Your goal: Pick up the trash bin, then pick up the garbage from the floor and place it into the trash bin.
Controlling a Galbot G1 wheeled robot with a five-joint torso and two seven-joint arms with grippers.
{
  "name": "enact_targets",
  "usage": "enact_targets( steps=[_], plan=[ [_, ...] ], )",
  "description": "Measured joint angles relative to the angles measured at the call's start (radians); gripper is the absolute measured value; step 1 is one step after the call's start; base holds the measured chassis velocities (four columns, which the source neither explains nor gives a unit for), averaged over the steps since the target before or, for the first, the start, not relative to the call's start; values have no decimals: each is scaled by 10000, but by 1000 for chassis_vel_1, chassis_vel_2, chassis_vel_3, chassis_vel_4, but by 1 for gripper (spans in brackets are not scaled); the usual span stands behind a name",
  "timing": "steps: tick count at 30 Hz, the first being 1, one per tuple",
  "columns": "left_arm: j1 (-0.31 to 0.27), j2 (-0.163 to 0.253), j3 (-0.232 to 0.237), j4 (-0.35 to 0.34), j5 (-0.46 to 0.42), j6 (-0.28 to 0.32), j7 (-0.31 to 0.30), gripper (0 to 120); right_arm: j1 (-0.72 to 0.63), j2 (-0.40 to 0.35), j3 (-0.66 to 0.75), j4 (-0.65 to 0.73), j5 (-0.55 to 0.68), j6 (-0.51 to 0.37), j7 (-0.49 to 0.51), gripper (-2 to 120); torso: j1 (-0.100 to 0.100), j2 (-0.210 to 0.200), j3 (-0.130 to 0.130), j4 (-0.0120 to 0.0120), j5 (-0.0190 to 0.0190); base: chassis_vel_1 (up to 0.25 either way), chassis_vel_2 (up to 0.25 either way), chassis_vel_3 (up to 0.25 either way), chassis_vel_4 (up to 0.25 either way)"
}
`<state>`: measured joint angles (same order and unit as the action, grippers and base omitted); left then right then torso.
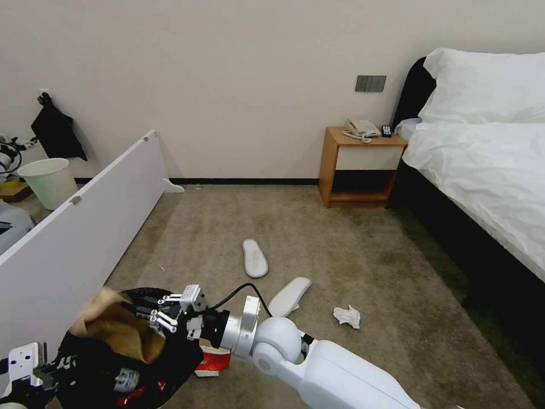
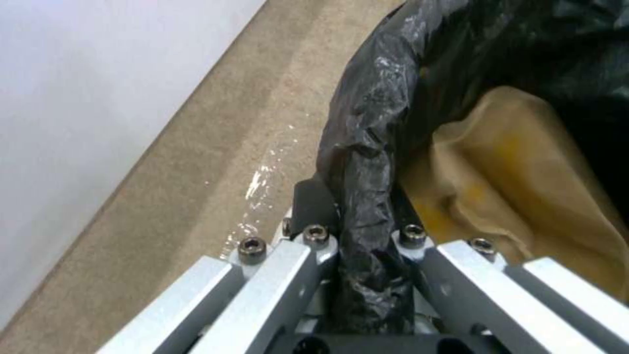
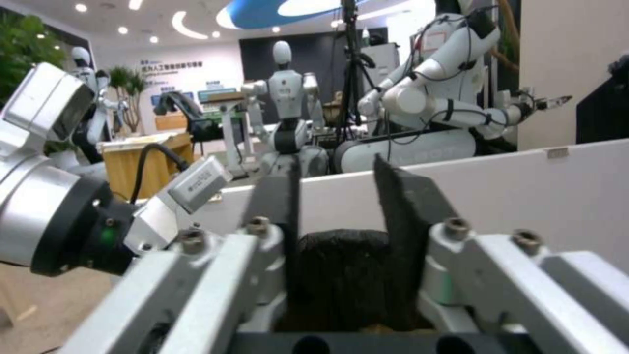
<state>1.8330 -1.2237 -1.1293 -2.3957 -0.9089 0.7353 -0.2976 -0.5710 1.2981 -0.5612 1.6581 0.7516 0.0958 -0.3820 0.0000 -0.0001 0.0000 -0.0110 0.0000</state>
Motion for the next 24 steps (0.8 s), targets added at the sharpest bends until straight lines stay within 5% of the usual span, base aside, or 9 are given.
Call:
enact_targets(
  steps=[17, 24],
  plan=[
    [-48, 66, -56, 9, -15, 0, -27, 3, 14, -298, 81, 521, 89, -42, -29, 96, 0, 0, 0, 0, 0, 0, 0, 0, 0],
    [-66, 1, -220, 98, -19, 0, -30, 3, -219, -86, 1146, 697, 149, 128, -46, 100, 0, 0, 0, 3, 1, 0, 0, 0, 0]
  ],
)
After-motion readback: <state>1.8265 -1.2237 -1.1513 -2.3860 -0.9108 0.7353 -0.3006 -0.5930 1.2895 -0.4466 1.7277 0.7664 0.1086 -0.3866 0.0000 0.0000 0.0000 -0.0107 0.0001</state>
